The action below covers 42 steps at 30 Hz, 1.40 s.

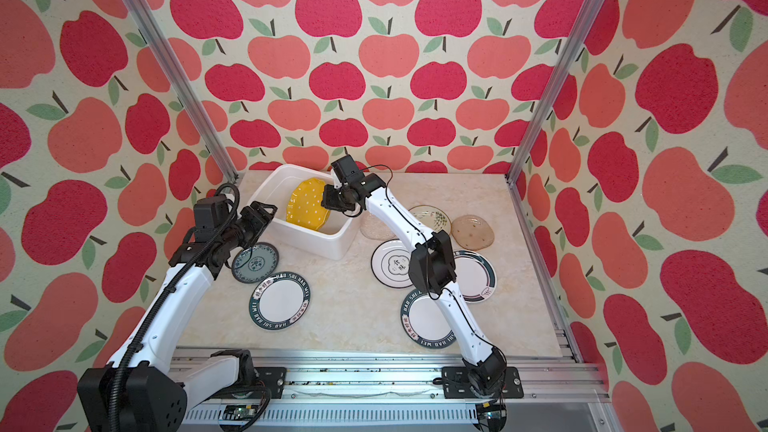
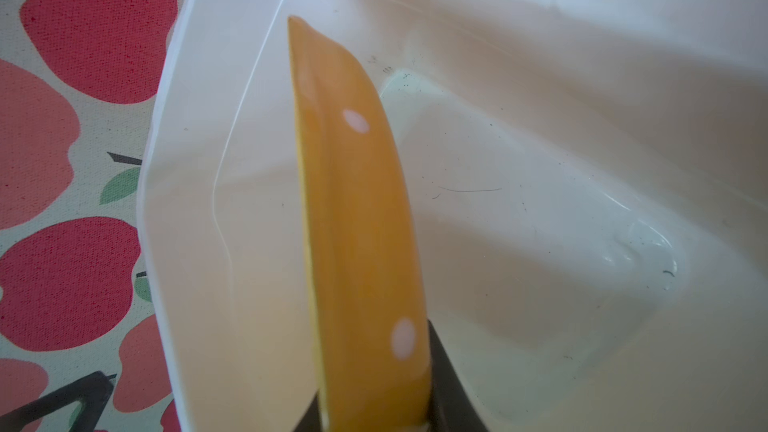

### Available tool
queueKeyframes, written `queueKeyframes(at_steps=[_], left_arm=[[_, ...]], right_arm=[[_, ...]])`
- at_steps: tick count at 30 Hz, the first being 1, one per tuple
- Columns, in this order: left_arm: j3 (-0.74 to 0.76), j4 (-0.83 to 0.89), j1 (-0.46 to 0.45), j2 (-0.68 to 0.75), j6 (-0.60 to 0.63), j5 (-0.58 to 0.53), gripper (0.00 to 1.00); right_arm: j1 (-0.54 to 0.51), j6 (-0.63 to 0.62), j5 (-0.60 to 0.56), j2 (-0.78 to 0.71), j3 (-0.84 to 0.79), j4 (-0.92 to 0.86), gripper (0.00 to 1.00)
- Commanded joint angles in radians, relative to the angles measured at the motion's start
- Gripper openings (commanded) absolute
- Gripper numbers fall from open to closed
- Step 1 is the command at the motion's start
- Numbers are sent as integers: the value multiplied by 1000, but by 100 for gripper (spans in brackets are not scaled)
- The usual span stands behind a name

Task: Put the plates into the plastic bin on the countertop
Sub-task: 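Lower the yellow plate into the bin with the right gripper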

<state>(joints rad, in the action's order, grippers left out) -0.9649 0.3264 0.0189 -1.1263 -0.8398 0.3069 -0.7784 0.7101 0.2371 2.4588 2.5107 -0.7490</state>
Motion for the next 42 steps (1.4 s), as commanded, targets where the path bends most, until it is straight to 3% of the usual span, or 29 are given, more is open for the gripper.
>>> queueKeyframes(at_steps=[1, 16, 33, 37, 42], left_arm=[[16, 37, 19, 24, 16, 24, 77], [20, 69, 44, 33, 42, 40, 77], [46, 91, 80, 68, 54, 70, 78], [51, 94, 88, 75, 56, 76, 78], [51, 98, 94, 78, 56, 81, 78]], right_arm=[[5, 68, 10, 9, 27, 34, 0], [0, 318, -43, 88, 53, 81, 0], [-27, 422, -14, 142, 65, 86, 1], [-28, 428, -6, 147, 66, 96, 7], [-28, 435, 4, 151, 63, 102, 23]])
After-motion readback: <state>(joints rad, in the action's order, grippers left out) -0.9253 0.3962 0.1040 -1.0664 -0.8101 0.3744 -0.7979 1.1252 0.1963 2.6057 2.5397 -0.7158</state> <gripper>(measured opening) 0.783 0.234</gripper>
